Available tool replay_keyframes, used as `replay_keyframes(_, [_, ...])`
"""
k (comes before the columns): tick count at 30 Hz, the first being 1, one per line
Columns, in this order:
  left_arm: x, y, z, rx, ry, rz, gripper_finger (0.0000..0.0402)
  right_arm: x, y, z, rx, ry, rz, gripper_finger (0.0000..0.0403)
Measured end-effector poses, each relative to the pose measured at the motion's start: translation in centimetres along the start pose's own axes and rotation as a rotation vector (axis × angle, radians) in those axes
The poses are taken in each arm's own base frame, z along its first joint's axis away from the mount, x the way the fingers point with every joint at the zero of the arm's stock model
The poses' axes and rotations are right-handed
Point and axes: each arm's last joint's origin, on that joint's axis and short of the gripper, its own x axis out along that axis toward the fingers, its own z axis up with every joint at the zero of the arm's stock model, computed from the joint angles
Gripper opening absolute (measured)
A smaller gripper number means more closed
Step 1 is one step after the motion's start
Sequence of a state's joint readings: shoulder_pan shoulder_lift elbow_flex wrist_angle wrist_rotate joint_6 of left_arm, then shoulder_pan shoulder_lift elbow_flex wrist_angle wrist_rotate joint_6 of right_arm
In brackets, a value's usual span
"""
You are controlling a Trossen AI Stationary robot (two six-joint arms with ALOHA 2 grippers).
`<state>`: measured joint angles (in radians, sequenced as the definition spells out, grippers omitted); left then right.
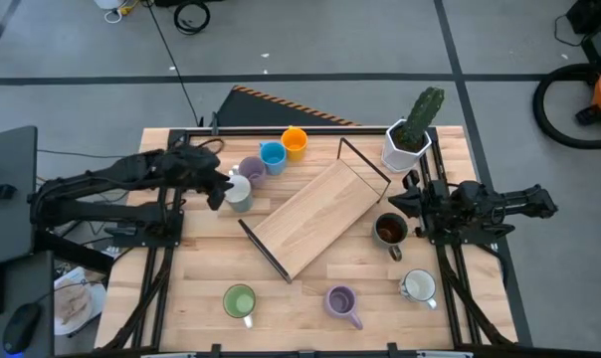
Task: Place coffee mugs
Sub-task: Put the blue patterned mug on the shelf
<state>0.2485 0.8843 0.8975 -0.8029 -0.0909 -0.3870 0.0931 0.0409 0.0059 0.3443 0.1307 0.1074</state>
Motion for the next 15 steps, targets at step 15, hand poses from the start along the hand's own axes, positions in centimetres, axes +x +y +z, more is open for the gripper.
replay_keyframes(15, [5.5,-3.2,5.3,0.043,0.425,0.119,0.0189,2.3,-0.6,0.2,-0.204,0.154,-0.126,0.0062])
